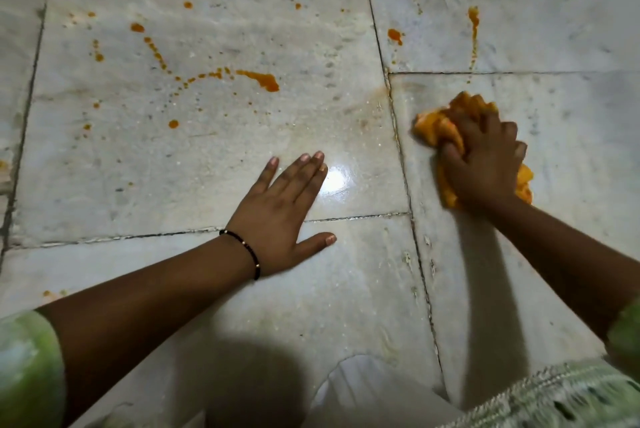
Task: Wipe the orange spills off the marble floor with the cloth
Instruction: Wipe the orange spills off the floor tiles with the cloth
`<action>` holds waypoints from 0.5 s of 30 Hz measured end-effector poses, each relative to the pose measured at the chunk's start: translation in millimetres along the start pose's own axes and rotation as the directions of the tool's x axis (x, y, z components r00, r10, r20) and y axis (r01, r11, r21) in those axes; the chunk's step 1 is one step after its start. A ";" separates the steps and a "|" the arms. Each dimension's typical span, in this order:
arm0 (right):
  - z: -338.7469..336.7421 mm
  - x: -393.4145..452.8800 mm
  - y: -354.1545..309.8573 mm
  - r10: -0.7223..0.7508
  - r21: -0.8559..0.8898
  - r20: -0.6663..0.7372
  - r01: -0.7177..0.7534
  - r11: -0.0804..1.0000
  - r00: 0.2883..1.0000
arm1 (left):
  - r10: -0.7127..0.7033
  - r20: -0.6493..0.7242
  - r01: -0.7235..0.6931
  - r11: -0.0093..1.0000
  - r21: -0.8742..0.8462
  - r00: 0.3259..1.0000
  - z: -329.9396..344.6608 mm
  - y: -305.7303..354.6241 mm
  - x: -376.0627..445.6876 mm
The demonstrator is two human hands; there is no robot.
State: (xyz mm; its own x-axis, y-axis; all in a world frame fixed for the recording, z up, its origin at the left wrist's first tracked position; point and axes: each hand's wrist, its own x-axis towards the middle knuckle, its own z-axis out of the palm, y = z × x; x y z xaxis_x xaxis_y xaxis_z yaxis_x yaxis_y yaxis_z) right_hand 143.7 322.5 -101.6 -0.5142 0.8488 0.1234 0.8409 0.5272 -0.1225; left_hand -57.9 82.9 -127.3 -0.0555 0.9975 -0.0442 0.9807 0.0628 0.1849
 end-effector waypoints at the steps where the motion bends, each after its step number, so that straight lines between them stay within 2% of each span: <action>1: 2.4 17.9 -3.8 0.100 -0.021 -0.019 -0.100 0.995 0.995 | -0.002 0.001 0.002 1.000 0.001 1.000 -0.1 0.0 -0.3; 3: 6.8 52.8 -25.4 0.204 -0.055 -0.021 -0.204 0.977 0.979 | -0.006 0.000 0.006 1.000 0.000 1.000 0.4 0.9 -0.1; 4: 9.0 65.4 -40.8 0.192 -0.076 0.005 -0.191 0.979 0.981 | -0.008 -0.001 0.008 1.000 -0.001 1.000 0.5 1.3 -0.2; 5: 10.9 71.5 -56.7 0.140 -0.094 0.042 -0.135 0.986 0.989 | -0.009 0.001 0.009 1.000 -0.001 1.000 0.2 2.1 0.1; 8: 15.4 52.8 -94.1 -0.138 -0.088 0.118 0.149 0.985 0.983 | -0.014 -0.003 0.014 1.000 -0.001 1.000 -1.5 3.1 -0.2; 10: 11.7 22.3 -90.0 -0.335 -0.048 0.135 0.344 0.938 0.933 | -0.011 0.004 0.011 1.000 -0.007 1.000 -2.1 3.3 -0.2; 12: 4.7 -1.1 -62.2 -0.458 0.007 0.144 0.462 0.887 0.877 | -0.008 0.007 0.008 1.000 -0.015 1.000 -1.7 1.9 -0.3; 13: 0.0 -5.1 -44.5 -0.464 0.010 0.139 0.467 0.884 0.875 | -0.005 0.009 0.005 1.000 -0.017 1.000 -1.5 1.7 -0.2; 15: -2.7 4.4 -19.2 -0.322 -0.016 0.112 0.325 0.945 0.940 | -0.009 0.009 0.009 1.000 -0.015 1.000 -0.9 1.3 -0.8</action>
State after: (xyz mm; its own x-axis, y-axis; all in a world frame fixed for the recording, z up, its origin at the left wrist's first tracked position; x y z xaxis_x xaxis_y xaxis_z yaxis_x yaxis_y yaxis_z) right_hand 125.7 316.0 -96.1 -0.7728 0.6330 0.0452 0.6304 0.7739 -0.0597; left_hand -56.8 82.2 -126.2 -0.0625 0.9965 -0.0547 0.9773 0.0723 0.1990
